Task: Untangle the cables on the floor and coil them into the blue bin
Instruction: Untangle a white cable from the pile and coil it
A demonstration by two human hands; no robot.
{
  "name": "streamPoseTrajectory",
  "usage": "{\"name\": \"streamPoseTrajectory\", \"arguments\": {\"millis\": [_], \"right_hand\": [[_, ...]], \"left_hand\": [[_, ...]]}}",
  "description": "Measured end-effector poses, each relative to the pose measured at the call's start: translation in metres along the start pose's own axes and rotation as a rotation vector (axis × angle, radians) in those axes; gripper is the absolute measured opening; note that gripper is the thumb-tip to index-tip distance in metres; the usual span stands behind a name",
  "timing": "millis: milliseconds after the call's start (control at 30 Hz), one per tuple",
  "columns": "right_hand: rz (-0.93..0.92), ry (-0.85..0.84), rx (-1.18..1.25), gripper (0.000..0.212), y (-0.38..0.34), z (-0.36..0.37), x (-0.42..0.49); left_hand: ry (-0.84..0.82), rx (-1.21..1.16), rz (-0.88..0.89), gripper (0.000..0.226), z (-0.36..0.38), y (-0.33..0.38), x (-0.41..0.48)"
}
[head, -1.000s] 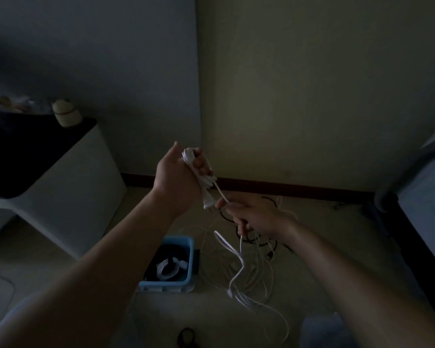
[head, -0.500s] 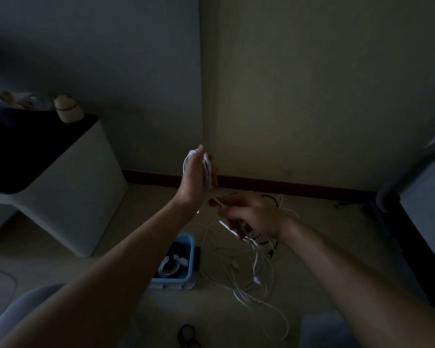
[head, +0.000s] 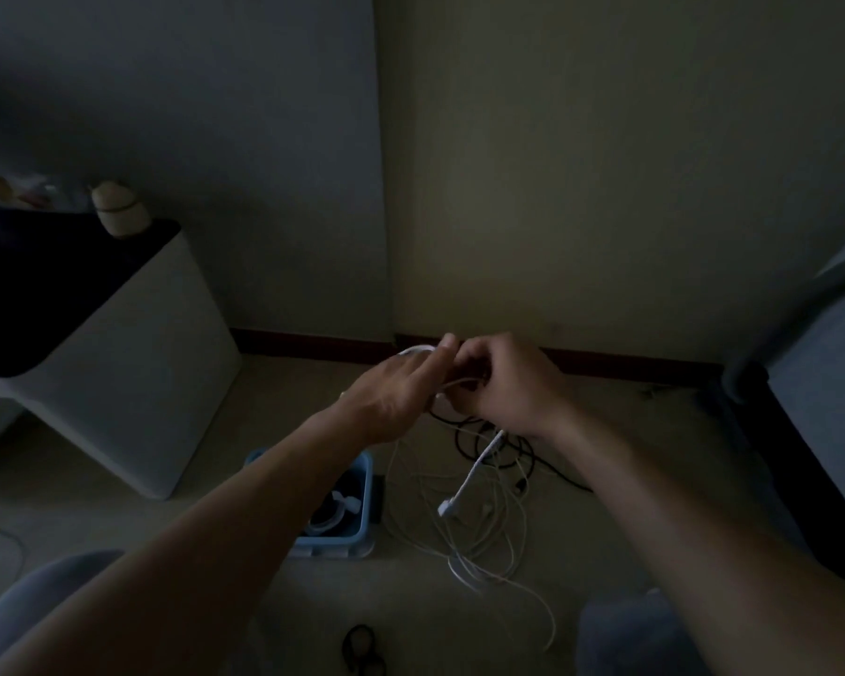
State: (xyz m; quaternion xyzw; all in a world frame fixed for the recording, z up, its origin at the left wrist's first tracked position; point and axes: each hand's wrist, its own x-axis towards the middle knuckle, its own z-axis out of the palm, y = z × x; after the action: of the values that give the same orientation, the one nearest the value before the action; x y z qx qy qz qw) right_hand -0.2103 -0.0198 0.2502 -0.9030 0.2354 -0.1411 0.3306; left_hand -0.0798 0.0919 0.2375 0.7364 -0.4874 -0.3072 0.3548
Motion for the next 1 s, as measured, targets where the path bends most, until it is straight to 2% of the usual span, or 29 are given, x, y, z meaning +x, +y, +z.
{"name": "streamPoseTrajectory", "arguments": {"millis": [33,100,167,300,467,567,667,800,900,1000], "right_hand": [[0.001,0.041,-0.081,0.014,-0.001,-0.002,0.0],[-0.001,0.116,-0.16,0.018,0.002,-0.006,0.001],[0.023,0.153,-0.142,0.018,0.009,-0.01,0.002],[0.044,0.2,-0.103,0.021,0.027,-0.015,0.005],[0.116,0.167,-0.101,0.022,0.046,-0.02,0.011],[0.126,0.15,-0.095,0.034,0.057,-0.024,0.013],[0.104,0.064,-0.074,0.049,0.057,-0.022,0.014],[0.109,-0.017,0.184,0.053,0.05,-0.016,0.013],[0.151,0.035,0.449,0.047,0.048,-0.012,0.015],[0.168,0.084,0.543,0.041,0.046,-0.009,0.015]], "left_hand": [[-0.014,-0.015,-0.003,0.059,-0.001,0.002,0.0],[-0.049,0.103,-0.008,0.053,-0.006,0.003,0.001],[-0.103,0.164,-0.025,0.049,-0.008,0.003,0.001],[-0.081,0.26,-0.033,0.052,-0.01,0.005,0.002],[-0.102,-0.045,-0.116,0.051,-0.015,0.01,0.0],[-0.128,-0.256,-0.133,0.051,-0.022,0.01,-0.004],[-0.106,-0.422,-0.13,0.05,-0.025,0.01,-0.005],[-0.207,-0.668,-0.119,0.06,-0.029,0.007,-0.002],[-0.215,-0.749,-0.126,0.057,-0.034,0.002,0.001],[-0.174,-0.801,-0.194,0.056,-0.037,-0.003,0.004]]}}
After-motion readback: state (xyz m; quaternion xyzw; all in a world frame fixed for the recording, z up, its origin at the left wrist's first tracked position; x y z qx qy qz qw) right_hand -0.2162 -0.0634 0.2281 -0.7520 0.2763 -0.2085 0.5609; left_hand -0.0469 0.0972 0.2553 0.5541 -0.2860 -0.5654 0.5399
